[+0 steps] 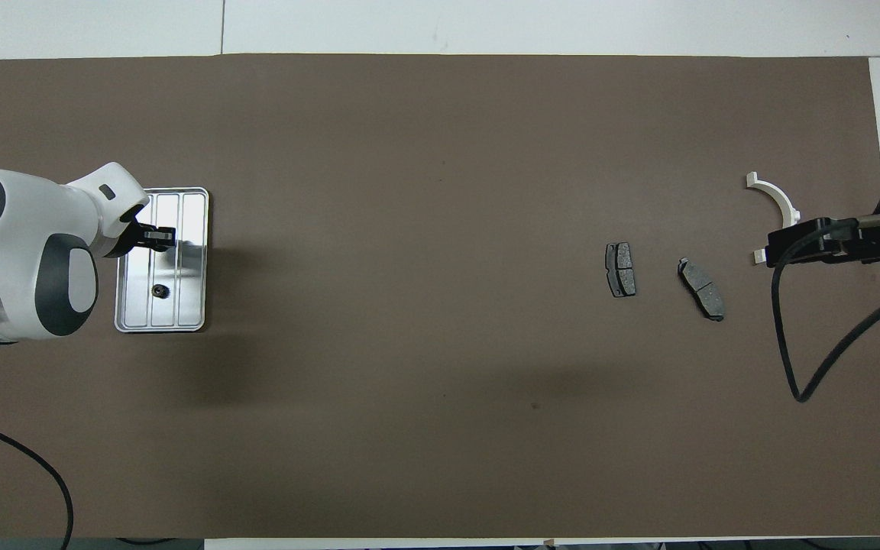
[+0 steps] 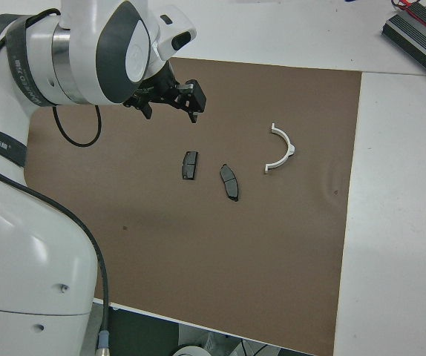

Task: Pick bearing gear from pile to tray
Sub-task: 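Carry the black bearing with the left gripper into the silver tray, then open the left gripper over the tray and withdraw it to rest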

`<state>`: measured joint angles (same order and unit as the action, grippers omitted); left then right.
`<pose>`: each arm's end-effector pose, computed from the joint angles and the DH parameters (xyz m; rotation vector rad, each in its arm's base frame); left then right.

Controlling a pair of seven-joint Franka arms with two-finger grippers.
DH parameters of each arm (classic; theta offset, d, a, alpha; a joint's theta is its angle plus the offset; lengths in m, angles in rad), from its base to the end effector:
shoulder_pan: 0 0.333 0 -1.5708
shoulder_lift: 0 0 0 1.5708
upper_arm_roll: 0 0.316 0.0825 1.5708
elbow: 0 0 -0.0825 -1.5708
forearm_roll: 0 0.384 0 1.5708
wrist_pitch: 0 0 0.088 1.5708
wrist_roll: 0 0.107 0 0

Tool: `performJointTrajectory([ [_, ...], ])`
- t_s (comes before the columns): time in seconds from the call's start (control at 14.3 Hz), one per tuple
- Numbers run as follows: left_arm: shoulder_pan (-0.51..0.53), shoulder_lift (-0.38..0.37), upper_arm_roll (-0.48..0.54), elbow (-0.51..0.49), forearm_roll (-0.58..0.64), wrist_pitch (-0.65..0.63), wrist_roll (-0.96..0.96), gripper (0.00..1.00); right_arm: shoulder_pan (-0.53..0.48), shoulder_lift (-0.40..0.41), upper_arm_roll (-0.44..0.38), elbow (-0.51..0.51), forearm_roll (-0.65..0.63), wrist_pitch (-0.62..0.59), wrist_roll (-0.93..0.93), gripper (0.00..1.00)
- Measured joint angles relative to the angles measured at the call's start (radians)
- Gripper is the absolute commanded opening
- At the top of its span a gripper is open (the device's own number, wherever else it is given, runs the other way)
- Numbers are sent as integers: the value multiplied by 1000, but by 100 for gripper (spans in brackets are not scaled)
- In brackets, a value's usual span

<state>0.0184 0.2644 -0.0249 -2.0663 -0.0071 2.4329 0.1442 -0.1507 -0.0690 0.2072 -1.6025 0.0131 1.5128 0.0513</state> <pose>0.5959 -0.0035 0.3143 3.1250 -0.2259 0.1612 0.5262 0.0354 0.6411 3.1391 0.0081 -0.0347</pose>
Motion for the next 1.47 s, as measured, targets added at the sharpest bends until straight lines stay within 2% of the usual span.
performJointTrajectory([
  [0.56, 0, 7, 0, -38, 0, 51, 1, 0, -1, 0, -7, 0, 0, 0, 0, 100],
  [0.63, 0, 7, 0, -38, 0, 51, 1, 14, -1, -1, -7, 0, 0, 0, 0, 100],
  [0.7, 0, 7, 0, -38, 0, 51, 1, 89, -1, -1, -7, 0, 0, 0, 0, 100],
  [0.77, 0, 7, 0, -38, 0, 49, 2, 99, -1, -2, -7, 0, 0, 0, 0, 100],
  [0.91, 0, 7, 0, -30, 0, 35, 3, 100, -1, -4, -7, 0, 0, 0, 0, 100],
  [1.05, 0, 4, 0, 15, 0, -35, 4, 100, -1, -4, -7, 0, 0, 0, 0, 100],
  [1.26, 0, -27, 0, 144, 0, -170, 4, 100, -1, -4, -7, 0, 0, 0, 0, 100],
  [1.47, 5, -101, 4, 264, -1, -294, -10, 100, -1, -5, -7, 0, 0, 0, 0, 100],
])
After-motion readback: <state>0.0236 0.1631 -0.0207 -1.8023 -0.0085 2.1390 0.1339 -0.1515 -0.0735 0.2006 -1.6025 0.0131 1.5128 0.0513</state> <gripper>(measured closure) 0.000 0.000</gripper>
